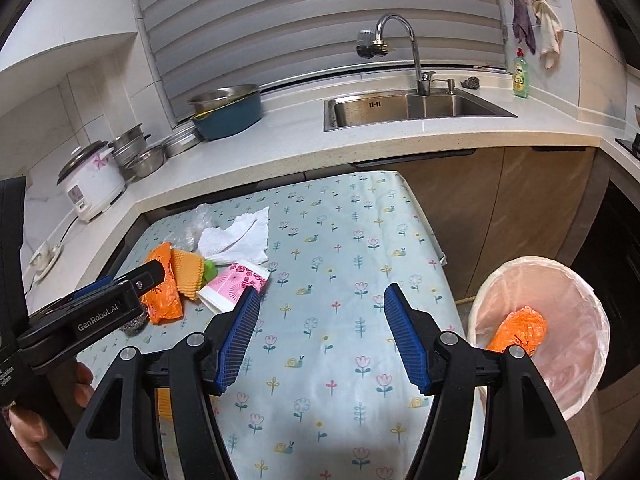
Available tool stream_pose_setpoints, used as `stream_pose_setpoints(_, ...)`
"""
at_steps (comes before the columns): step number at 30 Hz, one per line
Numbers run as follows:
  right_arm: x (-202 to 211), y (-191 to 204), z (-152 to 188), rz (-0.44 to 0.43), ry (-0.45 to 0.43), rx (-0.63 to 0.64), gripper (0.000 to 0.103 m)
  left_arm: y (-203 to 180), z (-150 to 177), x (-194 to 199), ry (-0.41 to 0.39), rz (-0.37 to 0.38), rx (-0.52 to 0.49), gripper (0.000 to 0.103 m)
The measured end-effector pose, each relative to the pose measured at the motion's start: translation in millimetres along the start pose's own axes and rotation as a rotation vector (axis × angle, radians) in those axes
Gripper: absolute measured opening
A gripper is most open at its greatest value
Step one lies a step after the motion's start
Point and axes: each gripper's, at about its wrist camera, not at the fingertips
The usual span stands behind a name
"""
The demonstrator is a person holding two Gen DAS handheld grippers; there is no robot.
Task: Collect trash
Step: 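Return both tools to the table toward the pink cup and orange bag, then grasp the orange printed bag with the left tool while the right tool grasps the pink cup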
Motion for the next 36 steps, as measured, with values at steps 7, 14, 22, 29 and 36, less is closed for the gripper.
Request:
stream_pose_setpoints(7,-32.4,27.3,9.1,-0.022,0.055,0.029,0.063,38.6,-3.8,-20.5,0.020,-0.057,0.027,0.080)
stream_pose_setpoints(14,-71.2,52.2,18.5,-0.051,0.119,0.059,0.063,72.0,-6.6,-43.8,0.058,-0.089,0.057,0.083)
stream_pose_setpoints(22,-122.1,71.4,35.0,-0.054,0.199,0.093,0.063,97.4,-4.3,-78.5,0.122,-0.107,0.081,0.084)
stream_pose_setpoints(29,-159.2,71.0,40.4,-0.043,0.237,0.088,0.063,99.8,-8.6,-103.7,0.147,-0.107,0.084,0.089)
stream_pose_setpoints(36,-181.7,65.7,36.0,-0.036,0.243,0.063,0.063,86.1,-18.7,-130.1,0.169,-0.120,0.077,0.091)
Point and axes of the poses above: each gripper's, at about its wrist camera, not at the fingertips, and x roughly against the way its jaws point, y to its left, z to its underside, and after that the axes turned 13 degrees about -z, right-handed
